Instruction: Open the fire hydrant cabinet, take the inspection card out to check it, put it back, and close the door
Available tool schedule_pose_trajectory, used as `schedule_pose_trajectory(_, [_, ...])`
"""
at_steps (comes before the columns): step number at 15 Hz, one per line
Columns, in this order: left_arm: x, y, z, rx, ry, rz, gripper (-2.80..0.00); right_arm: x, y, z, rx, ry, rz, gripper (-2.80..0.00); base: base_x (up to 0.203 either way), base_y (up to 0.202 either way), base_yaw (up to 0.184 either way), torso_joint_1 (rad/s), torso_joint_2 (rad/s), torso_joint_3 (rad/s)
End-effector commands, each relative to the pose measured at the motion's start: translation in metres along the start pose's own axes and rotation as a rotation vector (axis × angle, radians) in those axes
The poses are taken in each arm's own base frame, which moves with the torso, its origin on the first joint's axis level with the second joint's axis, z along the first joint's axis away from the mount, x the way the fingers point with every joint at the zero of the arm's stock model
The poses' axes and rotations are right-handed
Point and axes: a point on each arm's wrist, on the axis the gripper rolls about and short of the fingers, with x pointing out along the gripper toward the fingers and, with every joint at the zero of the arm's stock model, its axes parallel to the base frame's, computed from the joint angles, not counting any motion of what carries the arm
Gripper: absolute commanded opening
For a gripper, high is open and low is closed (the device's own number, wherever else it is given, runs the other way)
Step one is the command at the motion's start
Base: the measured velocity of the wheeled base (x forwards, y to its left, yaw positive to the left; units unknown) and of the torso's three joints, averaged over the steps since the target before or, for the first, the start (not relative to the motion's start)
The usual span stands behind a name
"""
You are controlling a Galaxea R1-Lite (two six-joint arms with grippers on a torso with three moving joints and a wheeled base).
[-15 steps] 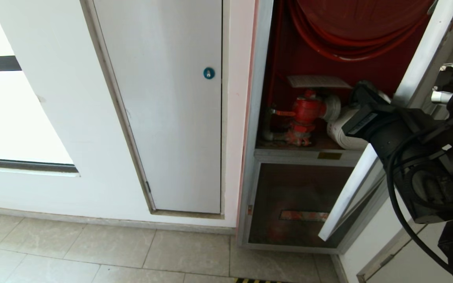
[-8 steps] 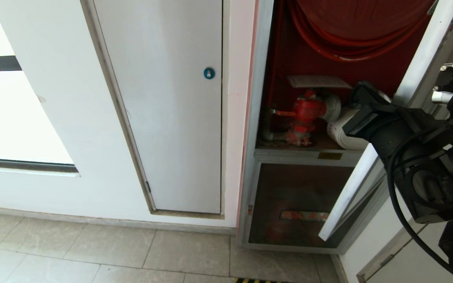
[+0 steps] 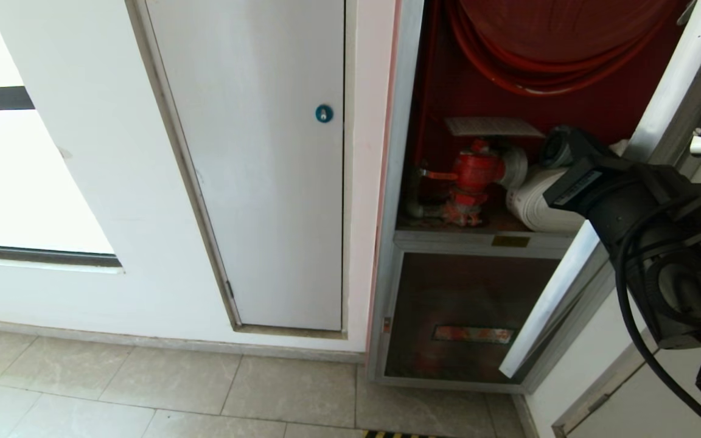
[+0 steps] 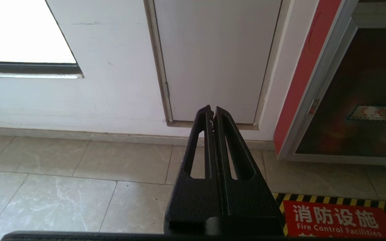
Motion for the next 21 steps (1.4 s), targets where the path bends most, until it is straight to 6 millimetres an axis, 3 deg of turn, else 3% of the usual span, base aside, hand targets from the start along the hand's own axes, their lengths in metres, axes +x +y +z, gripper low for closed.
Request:
schedule_pose_trajectory(1, [0.000,0.000,0.000,0.000,0.003,0.000,-2.80,-0.004,-0.005,0.009,0.012,-0.025,-0.011,-2.80,0.000,0.000,0.000,0.000,0.00,0.000])
schedule_pose_trajectory(10, [0.000,0.000,0.000,0.000,0.003,0.001,-2.80,-0.022,-0.018,0.022,0.018,-0.031,-0.054,-2.80,0.000,0.000,0.000,0.000,0.00,0.000])
schedule_pose_trajectory(21, [0.000,0.000,0.000,0.000,0.003,0.000,-2.80,-0.027,-0.027,0.034,-0.006,-0.056,-0.120,-2.80,0.000,0.000,0.000,0.000,0.00,0.000])
